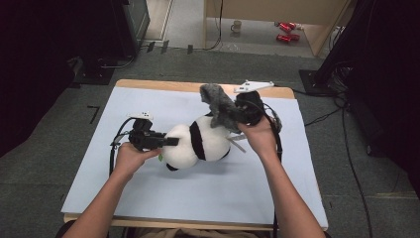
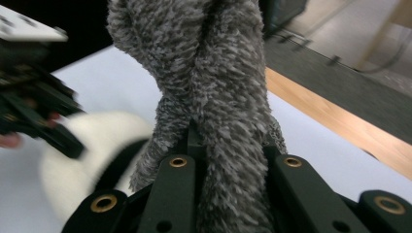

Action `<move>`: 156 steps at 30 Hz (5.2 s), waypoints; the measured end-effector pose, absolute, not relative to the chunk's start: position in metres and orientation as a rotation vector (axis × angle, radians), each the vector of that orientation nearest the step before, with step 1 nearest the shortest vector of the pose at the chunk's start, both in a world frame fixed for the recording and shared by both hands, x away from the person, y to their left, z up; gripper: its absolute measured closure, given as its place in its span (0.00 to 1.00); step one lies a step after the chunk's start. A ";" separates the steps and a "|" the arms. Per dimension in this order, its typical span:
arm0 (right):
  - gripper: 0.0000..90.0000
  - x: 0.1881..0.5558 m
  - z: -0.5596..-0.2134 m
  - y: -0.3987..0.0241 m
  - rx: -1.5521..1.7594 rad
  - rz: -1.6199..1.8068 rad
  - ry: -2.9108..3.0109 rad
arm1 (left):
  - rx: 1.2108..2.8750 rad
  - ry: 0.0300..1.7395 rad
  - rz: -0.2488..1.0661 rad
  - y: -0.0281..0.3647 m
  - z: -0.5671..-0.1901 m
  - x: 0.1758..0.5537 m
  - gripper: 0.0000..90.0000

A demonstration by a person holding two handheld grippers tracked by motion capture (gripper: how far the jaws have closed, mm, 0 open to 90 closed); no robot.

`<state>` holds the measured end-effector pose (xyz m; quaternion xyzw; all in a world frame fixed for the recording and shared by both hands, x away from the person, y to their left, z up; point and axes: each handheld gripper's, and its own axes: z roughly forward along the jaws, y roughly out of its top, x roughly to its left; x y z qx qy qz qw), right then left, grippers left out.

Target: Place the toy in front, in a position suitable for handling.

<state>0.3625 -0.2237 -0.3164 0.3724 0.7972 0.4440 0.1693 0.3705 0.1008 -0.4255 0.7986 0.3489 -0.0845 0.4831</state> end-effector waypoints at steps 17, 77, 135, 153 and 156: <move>0.87 0.361 -0.334 -0.131 0.963 1.328 2.463 | 1.942 0.852 -0.209 0.100 -0.425 0.370 0.71; 0.87 0.362 -0.388 -0.274 1.299 1.090 2.318 | 1.908 0.831 -0.291 0.103 -0.423 0.371 0.73; 0.87 0.342 -0.358 -0.237 1.070 1.253 2.394 | 2.060 0.604 0.007 0.100 -0.410 0.383 0.31; 0.87 0.348 -0.359 -0.231 1.085 1.217 2.389 | 2.078 0.486 -0.002 0.095 -0.424 0.358 0.15; 0.86 0.349 -0.357 -0.230 1.084 1.232 2.386 | 2.098 0.472 0.117 0.088 -0.430 0.352 0.14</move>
